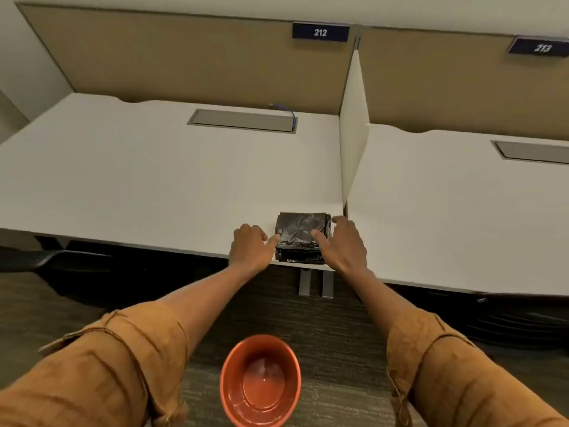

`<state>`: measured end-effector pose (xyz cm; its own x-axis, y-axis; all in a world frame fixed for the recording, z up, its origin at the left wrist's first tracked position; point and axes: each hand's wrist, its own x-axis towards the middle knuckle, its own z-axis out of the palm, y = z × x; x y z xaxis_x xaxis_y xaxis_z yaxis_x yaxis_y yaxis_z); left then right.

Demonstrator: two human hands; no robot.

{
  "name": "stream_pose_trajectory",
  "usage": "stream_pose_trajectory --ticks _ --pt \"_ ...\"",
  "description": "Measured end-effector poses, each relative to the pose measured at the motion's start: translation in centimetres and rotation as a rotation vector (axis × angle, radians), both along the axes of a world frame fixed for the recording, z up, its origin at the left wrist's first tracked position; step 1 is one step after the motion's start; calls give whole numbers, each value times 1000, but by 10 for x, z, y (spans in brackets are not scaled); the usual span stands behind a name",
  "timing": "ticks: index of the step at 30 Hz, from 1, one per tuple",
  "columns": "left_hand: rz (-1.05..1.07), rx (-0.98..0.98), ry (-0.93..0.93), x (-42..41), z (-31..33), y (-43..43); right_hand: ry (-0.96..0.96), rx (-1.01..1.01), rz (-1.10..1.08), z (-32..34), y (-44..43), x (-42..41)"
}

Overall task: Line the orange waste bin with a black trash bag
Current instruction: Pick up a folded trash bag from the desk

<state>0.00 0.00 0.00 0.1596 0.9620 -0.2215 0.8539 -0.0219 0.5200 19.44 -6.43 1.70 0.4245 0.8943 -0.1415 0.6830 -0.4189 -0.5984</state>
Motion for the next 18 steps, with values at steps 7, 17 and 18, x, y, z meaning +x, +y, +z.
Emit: stream_pose_trajectory --ticks 7,17,18 --pt "220 -109 -191 22 -67 36 187 -113 -323 -52 31 6" --pt "363 -162 -270 30 -53 26 407 95 -359 -78 39 7" --pt "382 -147 -286 29 -48 23 420 132 -350 -76 38 5"
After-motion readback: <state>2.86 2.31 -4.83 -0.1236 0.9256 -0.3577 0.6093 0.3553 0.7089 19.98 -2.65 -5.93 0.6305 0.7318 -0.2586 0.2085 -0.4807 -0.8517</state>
